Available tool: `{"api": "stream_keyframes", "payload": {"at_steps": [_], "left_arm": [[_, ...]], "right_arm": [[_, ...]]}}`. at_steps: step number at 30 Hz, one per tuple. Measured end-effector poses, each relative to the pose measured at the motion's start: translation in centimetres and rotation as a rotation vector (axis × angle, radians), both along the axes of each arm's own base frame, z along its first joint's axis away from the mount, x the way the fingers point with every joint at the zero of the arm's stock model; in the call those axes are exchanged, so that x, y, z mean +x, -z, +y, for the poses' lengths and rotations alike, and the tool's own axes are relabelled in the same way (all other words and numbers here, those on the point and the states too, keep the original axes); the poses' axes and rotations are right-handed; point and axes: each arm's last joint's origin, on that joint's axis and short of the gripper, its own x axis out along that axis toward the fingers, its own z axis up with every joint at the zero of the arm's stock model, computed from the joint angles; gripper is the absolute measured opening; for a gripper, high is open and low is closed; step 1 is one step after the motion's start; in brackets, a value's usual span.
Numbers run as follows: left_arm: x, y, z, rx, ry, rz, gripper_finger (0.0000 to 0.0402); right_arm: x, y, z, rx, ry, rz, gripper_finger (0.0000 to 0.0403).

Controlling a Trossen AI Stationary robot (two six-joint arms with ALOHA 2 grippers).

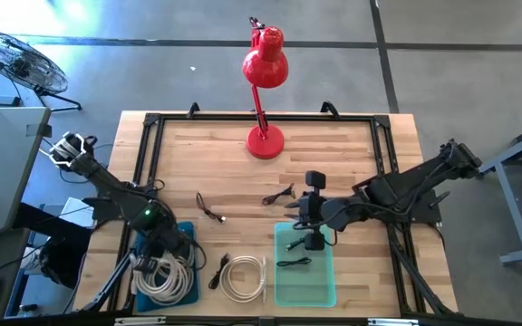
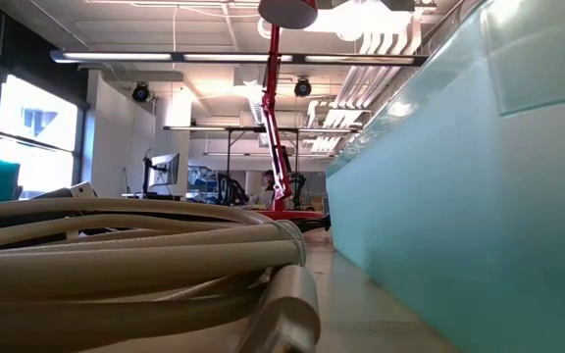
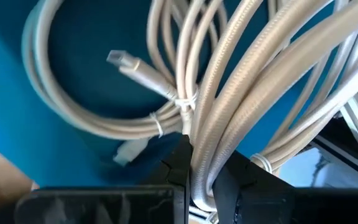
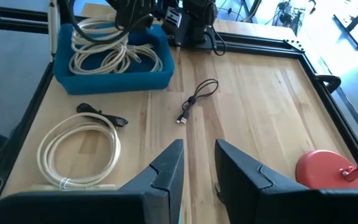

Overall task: Pick & Place USB Port
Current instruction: Put the brown HDMI cable into the blue bin

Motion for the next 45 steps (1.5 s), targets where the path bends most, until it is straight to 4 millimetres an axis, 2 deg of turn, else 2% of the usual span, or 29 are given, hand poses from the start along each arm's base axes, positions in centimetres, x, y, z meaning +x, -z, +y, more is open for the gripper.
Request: {"api": "stream_keyframes", "payload": {"at_steps": [11, 21, 28, 38, 40, 45], "left_arm": [[0.7, -0.1, 1.1, -0.045, -0.018, 0.029, 0.0031], [1.3, -0.9, 1.8, -0.037, -0.037, 0.006, 0.0031], [1.9, 0.4, 1.7, -0.032, 0.035, -0.02, 0.0031], [3.5, 2.6, 2.6, -0.004, 0.039, 0.081, 0.0031], [3.7, 2.7, 2.8, 0.006, 0.02, 0.079, 0.0047], [3.9, 2.8, 3.2, 0.12, -0.039, 0.046, 0.0134]], "right_arm": [[0.8, 2.6, -1.7, 0.005, 0.03, 0.05, 0.0083], [1.2, 2.8, -2.5, 0.042, 0.016, 0.058, 0.0083], [1.2, 2.8, -2.4, 0.042, 0.014, 0.058, 0.0083], [1.2, 2.8, -2.3, 0.081, -0.009, 0.067, 0.0083], [1.2, 2.9, -2.3, 0.091, -0.011, 0.068, 0.0083], [1.1, 2.9, -2.0, 0.094, -0.023, 0.071, 0.0083]]}}
